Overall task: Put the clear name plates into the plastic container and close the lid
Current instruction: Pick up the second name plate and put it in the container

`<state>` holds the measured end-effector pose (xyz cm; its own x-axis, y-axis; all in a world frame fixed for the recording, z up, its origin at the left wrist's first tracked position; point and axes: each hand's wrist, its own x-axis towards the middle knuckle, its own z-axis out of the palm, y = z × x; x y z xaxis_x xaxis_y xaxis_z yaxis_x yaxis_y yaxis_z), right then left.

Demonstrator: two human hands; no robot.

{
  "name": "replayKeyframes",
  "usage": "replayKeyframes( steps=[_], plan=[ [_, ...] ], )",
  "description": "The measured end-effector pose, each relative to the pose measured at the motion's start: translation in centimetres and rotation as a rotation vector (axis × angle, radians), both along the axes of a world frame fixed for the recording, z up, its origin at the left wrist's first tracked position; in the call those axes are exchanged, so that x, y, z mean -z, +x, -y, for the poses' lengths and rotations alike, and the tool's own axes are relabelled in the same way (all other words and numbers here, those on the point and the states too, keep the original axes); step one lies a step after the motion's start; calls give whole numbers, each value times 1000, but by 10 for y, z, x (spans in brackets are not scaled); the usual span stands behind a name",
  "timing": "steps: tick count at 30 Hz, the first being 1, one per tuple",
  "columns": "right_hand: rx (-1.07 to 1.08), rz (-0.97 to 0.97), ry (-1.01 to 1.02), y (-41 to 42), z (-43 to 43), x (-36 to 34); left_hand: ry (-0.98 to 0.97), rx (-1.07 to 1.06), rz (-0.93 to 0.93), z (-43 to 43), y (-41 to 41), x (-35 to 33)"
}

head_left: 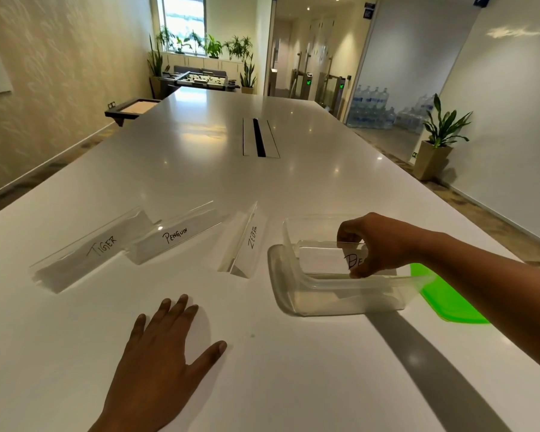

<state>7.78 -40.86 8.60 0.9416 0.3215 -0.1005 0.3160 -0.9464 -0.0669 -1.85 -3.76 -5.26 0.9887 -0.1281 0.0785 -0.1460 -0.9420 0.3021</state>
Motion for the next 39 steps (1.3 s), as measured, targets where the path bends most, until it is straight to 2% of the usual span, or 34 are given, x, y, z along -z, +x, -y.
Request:
replayKeyframes(
  steps=[14,39],
  plan=[
    [-34,-93,-67,9,-3,18,-6,-3,-9,2,-1,-2],
    [-46,-144,-102,11,-4,34,38,-9,-17,4,1,-5]
  ],
)
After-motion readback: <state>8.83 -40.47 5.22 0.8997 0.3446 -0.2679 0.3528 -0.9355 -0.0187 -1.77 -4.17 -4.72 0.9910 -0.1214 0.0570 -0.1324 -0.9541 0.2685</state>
